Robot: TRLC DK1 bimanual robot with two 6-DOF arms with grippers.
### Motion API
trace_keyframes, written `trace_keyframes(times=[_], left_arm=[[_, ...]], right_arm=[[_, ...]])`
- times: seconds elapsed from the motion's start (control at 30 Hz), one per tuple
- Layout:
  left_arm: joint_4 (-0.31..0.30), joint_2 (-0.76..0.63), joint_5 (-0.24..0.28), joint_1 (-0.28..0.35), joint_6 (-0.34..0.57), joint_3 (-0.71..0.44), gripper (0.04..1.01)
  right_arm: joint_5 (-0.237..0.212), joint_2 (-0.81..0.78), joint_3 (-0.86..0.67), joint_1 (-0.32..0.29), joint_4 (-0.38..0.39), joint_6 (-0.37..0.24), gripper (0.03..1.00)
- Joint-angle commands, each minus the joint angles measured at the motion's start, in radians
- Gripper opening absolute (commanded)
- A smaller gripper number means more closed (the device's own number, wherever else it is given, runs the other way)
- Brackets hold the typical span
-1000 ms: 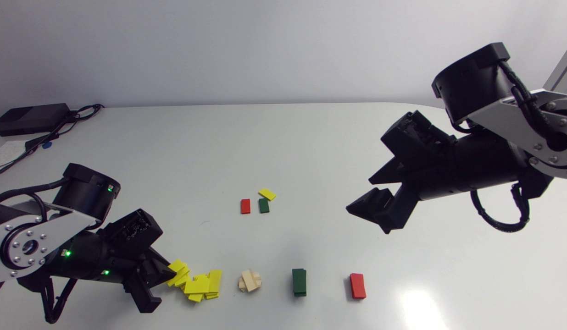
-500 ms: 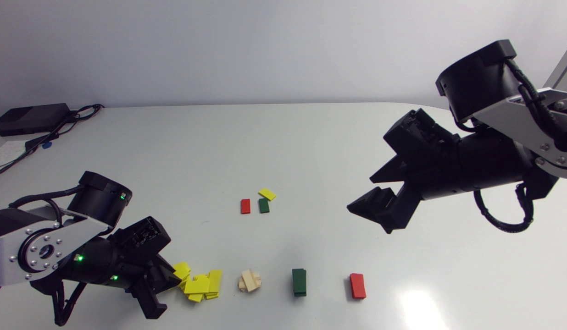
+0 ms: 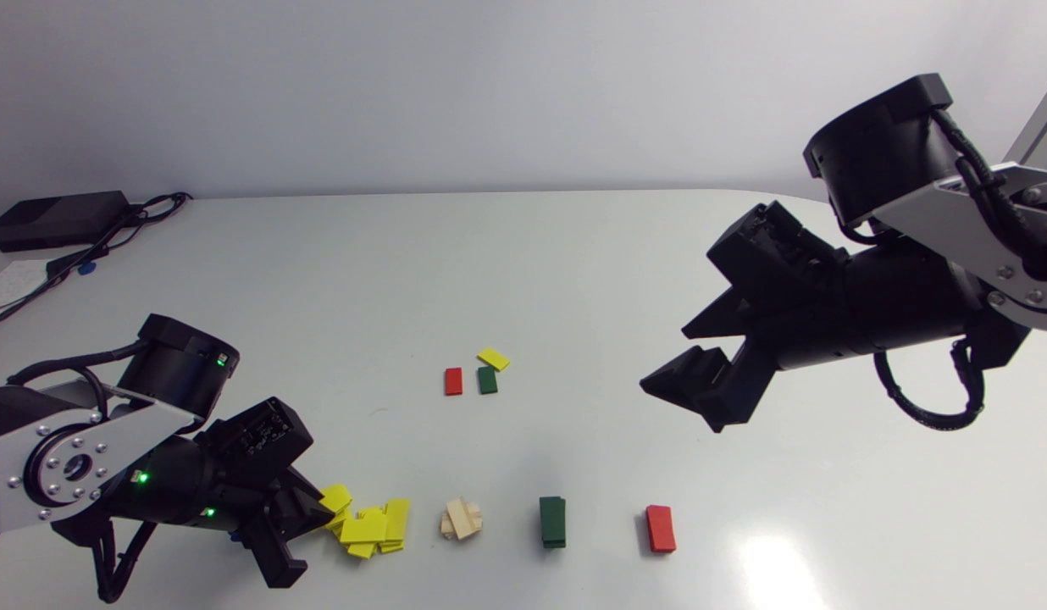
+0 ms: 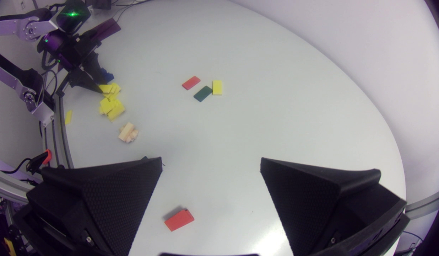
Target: Take domino bricks one by one from the mixed stack on the table and place each onto the existing stack of the same color.
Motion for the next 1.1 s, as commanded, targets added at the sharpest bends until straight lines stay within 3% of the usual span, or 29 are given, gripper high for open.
trace_keyframes(times=[0.0, 0.83, 0.97, 1.07], left_arm=[[-0.004, -0.009, -0.004, 0.002, 0.020, -0.001, 0.151], [0.045, 0.051, -0.012, 0.037, 0.055, 0.001, 0.136], [0.045, 0.043, -0.012, 0.034, 0.055, -0.001, 0.293], [0.040, 0.042, -0.012, 0.028, 0.053, -0.001, 0.480]], right_arm=[[0.004, -0.002, -0.028, 0.010, 0.003, 0.020, 0.970], [0.005, -0.003, -0.029, 0.010, 0.003, 0.020, 0.970], [0.005, -0.003, -0.029, 0.010, 0.003, 0.020, 0.970], [0.005, -0.003, -0.029, 0.010, 0.004, 0.020, 0.970]])
